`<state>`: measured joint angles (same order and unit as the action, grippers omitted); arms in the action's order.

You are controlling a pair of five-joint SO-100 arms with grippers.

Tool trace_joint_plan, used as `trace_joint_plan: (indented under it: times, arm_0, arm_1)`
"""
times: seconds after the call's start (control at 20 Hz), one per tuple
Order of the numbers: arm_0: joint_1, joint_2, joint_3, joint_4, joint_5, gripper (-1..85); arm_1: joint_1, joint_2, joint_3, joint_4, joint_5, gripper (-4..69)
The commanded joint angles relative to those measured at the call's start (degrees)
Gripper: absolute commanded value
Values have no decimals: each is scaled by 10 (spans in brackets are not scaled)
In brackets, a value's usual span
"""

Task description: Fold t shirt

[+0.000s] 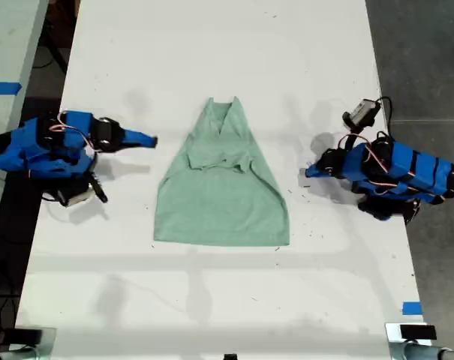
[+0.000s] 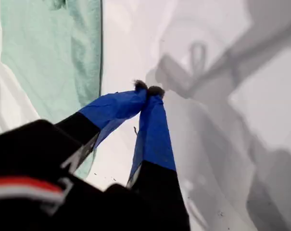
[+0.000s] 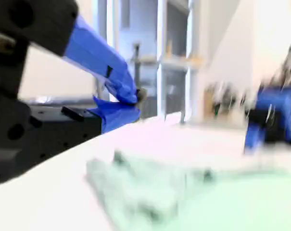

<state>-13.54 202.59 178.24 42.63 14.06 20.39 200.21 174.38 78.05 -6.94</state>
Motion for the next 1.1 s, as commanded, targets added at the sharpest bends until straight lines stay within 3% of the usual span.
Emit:
trace_joint_plan:
  times: [0.0, 1.05]
  arm_0:
    - [-31, 38, 69, 35, 18, -1]
    - [-33, 39, 67, 42, 9, -1]
  arm_1:
    - [-1, 9, 23, -18, -4, 4]
    - [-1, 9, 23, -18, -4, 4]
